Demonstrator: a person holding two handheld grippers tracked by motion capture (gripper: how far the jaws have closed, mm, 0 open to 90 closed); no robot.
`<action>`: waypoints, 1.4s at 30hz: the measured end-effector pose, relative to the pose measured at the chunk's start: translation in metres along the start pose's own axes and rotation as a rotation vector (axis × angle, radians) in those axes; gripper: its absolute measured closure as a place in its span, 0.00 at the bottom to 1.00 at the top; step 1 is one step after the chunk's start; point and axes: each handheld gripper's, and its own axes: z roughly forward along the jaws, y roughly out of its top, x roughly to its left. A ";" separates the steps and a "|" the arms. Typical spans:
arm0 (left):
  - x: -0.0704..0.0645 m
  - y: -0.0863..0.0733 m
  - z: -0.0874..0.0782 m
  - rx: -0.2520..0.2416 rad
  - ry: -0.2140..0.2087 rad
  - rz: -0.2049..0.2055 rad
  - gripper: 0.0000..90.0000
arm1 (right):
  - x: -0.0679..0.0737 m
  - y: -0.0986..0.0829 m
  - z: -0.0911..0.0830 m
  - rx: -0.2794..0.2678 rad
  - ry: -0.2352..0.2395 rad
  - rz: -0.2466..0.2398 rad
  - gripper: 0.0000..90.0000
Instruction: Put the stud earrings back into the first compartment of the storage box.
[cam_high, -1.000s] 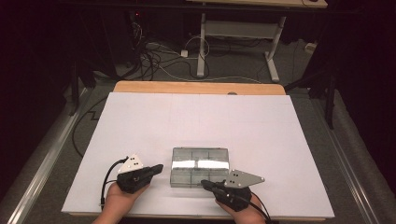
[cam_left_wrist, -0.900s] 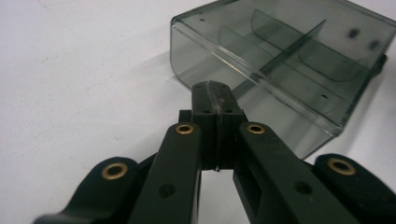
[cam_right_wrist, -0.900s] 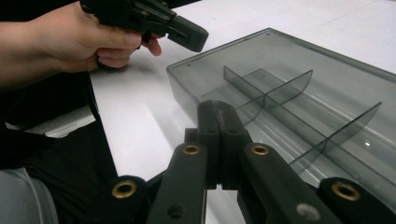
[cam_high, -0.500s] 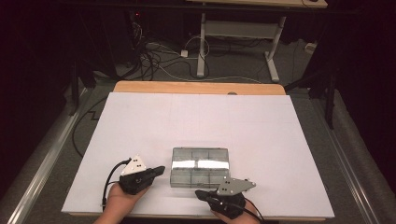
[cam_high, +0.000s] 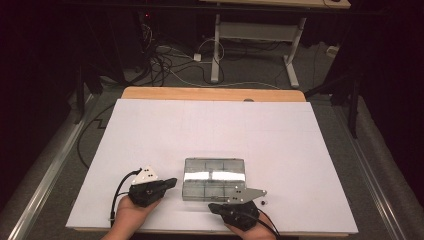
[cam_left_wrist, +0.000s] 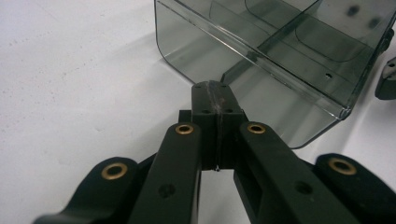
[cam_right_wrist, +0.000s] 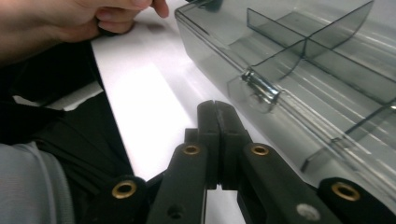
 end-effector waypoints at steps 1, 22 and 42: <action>0.000 0.000 0.000 0.001 -0.003 -0.001 0.97 | -0.001 0.000 0.000 0.004 -0.007 -0.008 1.00; -0.001 -0.001 -0.001 -0.009 -0.013 0.018 0.97 | -0.006 0.000 0.000 0.010 -0.042 0.042 1.00; 0.000 -0.001 -0.001 -0.012 -0.021 0.015 0.97 | -0.007 -0.001 -0.003 -0.040 -0.038 0.045 1.00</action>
